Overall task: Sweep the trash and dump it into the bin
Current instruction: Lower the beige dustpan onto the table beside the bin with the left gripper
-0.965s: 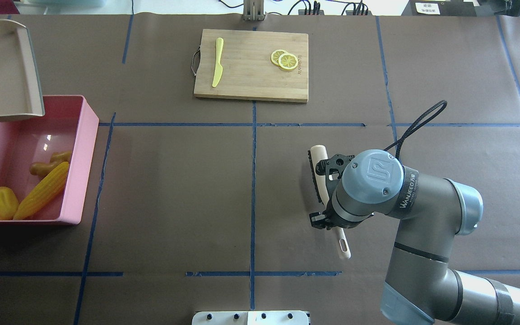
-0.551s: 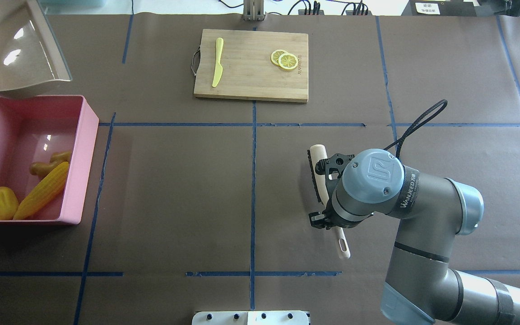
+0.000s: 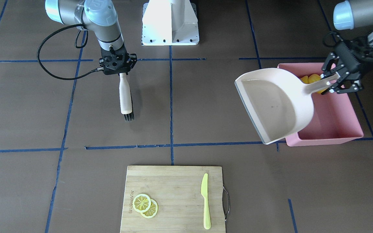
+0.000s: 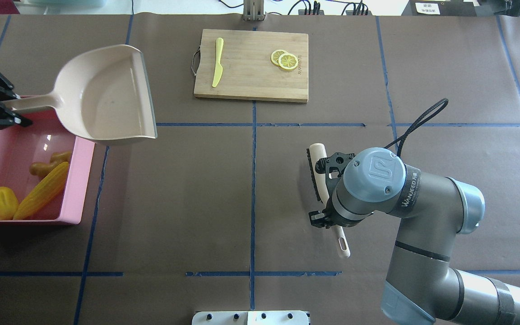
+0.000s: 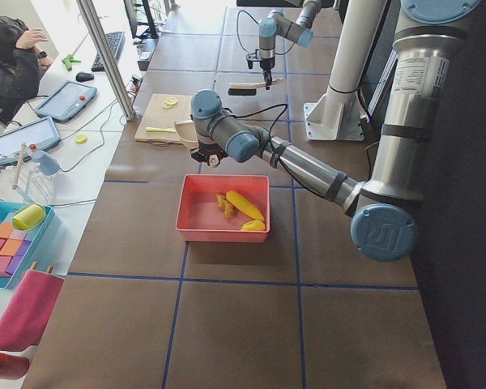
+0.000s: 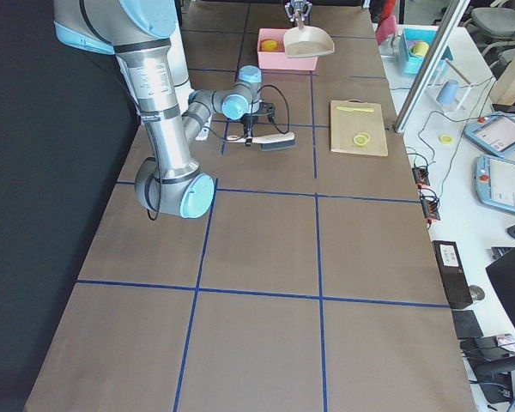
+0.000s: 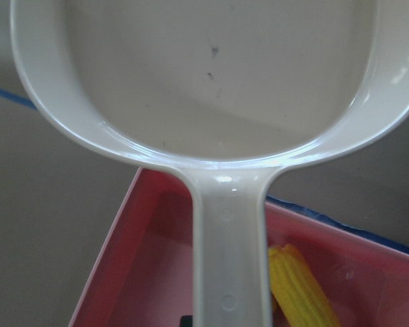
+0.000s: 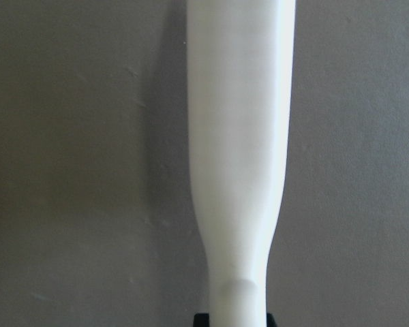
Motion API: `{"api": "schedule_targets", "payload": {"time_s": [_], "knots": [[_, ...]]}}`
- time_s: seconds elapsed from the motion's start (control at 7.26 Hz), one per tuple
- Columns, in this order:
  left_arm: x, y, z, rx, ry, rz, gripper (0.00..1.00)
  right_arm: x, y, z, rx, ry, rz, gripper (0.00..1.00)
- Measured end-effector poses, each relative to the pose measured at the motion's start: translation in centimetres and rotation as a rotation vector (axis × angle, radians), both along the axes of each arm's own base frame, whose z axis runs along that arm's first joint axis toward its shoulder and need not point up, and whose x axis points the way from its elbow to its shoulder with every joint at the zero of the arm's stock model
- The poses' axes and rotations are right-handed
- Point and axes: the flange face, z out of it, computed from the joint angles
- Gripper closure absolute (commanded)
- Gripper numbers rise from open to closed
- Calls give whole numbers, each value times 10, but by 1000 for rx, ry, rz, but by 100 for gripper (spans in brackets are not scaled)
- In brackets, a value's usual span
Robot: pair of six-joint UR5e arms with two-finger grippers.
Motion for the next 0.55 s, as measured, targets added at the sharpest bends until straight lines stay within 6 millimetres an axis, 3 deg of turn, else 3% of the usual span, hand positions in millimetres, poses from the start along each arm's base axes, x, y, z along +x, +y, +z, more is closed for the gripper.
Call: {"api": "schedule_targets", "payload": {"time_s": [0.14,0.55], "knots": [[44,9,-13,40,-20,52,100,0,0,0,0,-1,1,100],[143,36,-34,157,-97,125,100,0,0,-1,-3,-2,5,100]]}}
